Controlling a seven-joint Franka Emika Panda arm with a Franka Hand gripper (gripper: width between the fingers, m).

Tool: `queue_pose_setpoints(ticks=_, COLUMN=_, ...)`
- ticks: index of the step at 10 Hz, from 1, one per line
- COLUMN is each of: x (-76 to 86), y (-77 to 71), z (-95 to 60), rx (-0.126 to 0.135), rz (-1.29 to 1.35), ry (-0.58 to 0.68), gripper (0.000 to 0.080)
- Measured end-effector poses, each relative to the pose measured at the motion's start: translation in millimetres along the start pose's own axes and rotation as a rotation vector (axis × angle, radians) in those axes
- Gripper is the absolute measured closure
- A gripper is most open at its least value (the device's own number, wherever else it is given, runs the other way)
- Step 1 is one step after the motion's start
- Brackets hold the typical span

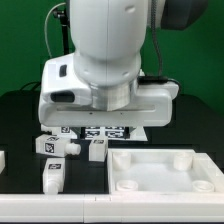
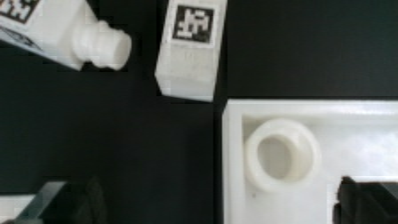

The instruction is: Assemble one leg

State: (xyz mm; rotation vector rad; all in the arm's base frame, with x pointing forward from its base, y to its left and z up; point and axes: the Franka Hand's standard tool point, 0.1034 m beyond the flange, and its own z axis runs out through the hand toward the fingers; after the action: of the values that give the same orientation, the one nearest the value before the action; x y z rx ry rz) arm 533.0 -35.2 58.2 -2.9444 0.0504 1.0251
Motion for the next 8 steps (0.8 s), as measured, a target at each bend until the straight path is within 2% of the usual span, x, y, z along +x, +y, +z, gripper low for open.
queue_pose_setpoints(ticks=1, x=-16.3, y=0.6, z=16.6, rx=0.004, rz=0.043, ry=-0.105, gripper=0.015)
queue_pose_setpoints(ticks=2, x=-24.8, y=-1.7, z=31.0, rx=0.016, rz=0.054, ry=-0.19, gripper=0.015)
queue_pose_setpoints(ticks=3, x=-25.1, y=-2.0, z=38.5, rx=0.04, rz=0.062, ry=-0.238, gripper=0.015)
queue_pose_setpoints(ticks=4, x=-25.3, y=-1.4, z=38.3, rx=0.038, rz=0.06, ry=-0.289, gripper=0.015)
queue_pose_setpoints(ticks=5, x=-20.2, y=-2.0, z=37.7, rx=0.036, rz=0.058, ry=-0.269, gripper=0.015)
queue_pose_setpoints(ticks=7, x=-20.7, y=-2.1, z=38.4, rx=0.037, rz=0.058, ry=-0.269, gripper=0.015)
queue_pose_setpoints(ticks=8, x=-21.4, y=-1.7, z=44.6, rx=0.038, rz=0.06, ry=-0.266, gripper=0.015)
